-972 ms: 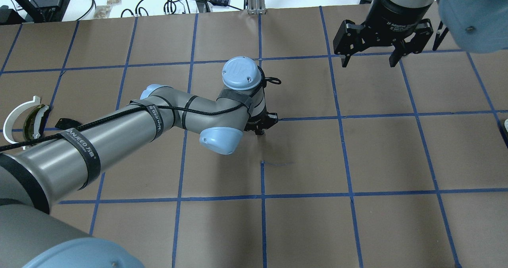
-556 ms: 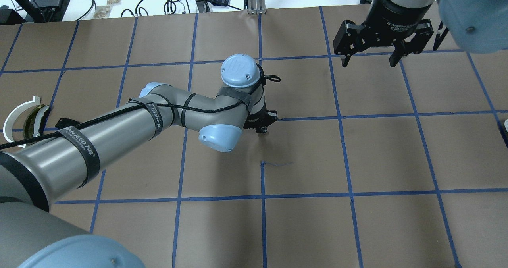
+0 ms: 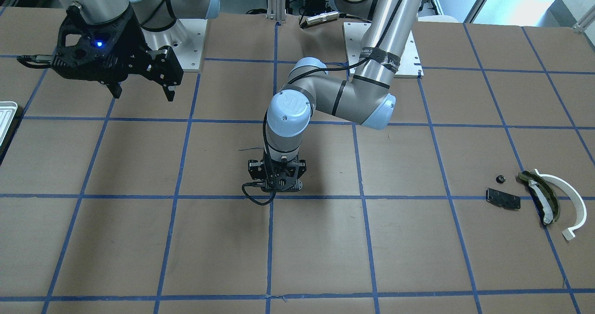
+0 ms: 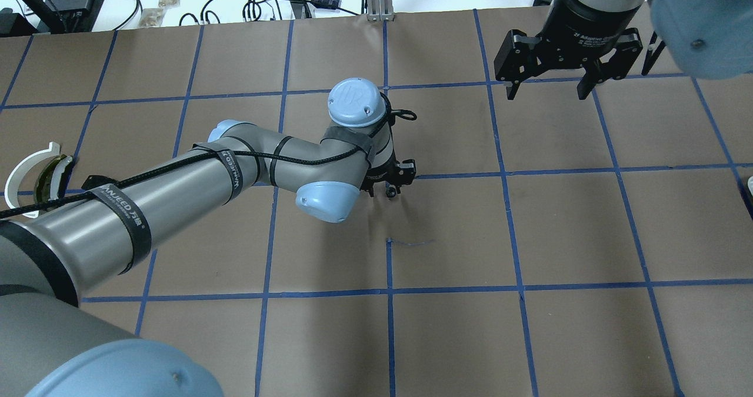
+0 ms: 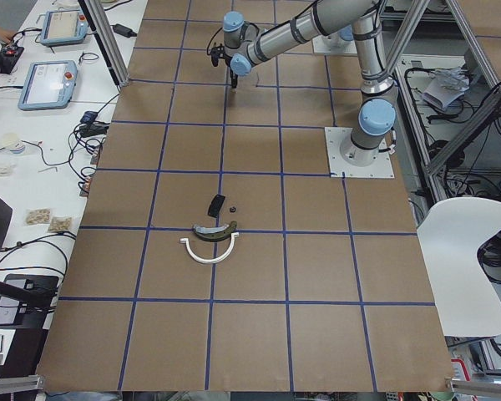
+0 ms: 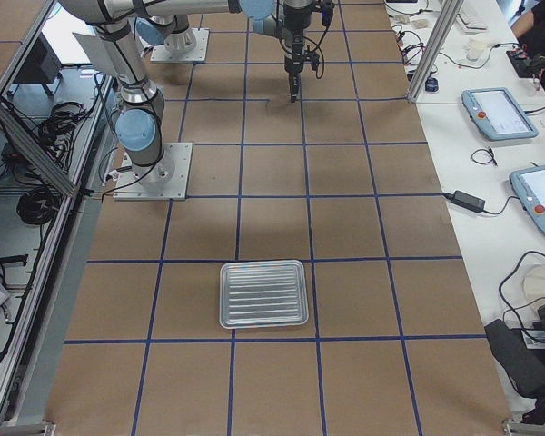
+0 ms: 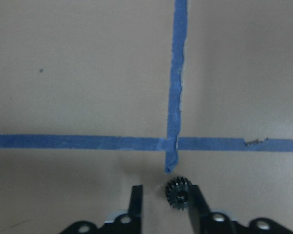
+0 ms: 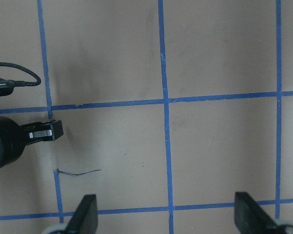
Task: Place bearing gear from tray to pile
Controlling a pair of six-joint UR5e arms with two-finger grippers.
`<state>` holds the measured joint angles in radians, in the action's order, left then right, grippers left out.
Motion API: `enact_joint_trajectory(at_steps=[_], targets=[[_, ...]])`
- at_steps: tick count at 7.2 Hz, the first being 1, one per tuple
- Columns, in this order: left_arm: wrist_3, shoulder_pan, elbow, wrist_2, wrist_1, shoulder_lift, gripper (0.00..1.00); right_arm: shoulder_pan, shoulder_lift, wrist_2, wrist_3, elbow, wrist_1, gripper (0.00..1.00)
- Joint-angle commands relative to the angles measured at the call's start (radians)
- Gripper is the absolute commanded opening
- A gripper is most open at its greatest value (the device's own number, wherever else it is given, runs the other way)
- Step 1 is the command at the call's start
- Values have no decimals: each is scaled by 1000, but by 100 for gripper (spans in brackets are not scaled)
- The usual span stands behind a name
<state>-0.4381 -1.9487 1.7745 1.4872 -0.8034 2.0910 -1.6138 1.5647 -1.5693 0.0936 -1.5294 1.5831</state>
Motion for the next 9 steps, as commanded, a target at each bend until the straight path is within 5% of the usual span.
enact_joint_trajectory(at_steps=[1, 2, 4, 5, 8, 9], targets=[[-2, -3, -1, -1, 3, 17, 96, 0, 0, 0, 0, -2, 0, 100], [-1, -4, 0, -1, 7, 27, 81, -1, 0, 0, 0, -2, 0, 100], [6, -4, 0, -1, 9, 31, 10, 0, 0, 0, 0, -2, 0, 100], [7, -4, -1, 2, 7, 27, 0, 0, 0, 0, 0, -2, 0, 100], [73, 23, 13, 27, -41, -29, 0, 0, 0, 0, 0, -2, 2, 100], [161, 80, 19, 132, -116, -61, 0, 0, 0, 0, 0, -2, 2, 100]])
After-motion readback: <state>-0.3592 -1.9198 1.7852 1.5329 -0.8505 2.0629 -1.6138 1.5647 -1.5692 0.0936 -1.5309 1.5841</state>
